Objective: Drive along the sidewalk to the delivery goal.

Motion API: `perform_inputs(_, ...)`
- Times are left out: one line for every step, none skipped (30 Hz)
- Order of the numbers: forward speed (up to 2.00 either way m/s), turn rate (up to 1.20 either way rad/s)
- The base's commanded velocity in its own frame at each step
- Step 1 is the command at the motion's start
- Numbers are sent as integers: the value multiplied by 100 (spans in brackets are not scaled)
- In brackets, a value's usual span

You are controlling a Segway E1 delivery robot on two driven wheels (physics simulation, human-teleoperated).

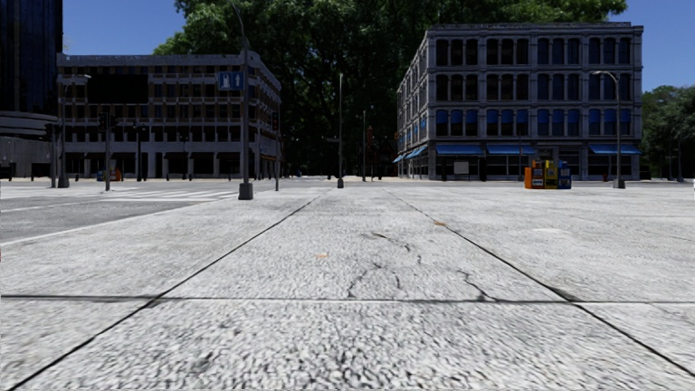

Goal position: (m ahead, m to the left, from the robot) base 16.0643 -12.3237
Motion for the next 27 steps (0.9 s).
perform_inputs(200, -21)
perform_inputs(200, -21)
perform_inputs(200, -21)
perform_inputs(200, -21)
perform_inputs(200, -21)
perform_inputs(200, -21)
perform_inputs(200, -21)
perform_inputs(200, -21)
perform_inputs(200, -22)
perform_inputs(200, -23)
perform_inputs(200, -24)
perform_inputs(200, -25)
perform_inputs(200, -26)
perform_inputs(200, -26)
perform_inputs(200, -26)
perform_inputs(200, -27)
perform_inputs(200, -27)
perform_inputs(200, -27)
perform_inputs(200, -27)
perform_inputs(200, -28)
perform_inputs(200, -28)
perform_inputs(200, -29)
perform_inputs(200, -29)
perform_inputs(200, -30)
perform_inputs(200, -32)
perform_inputs(200, -34)
perform_inputs(200, -40)
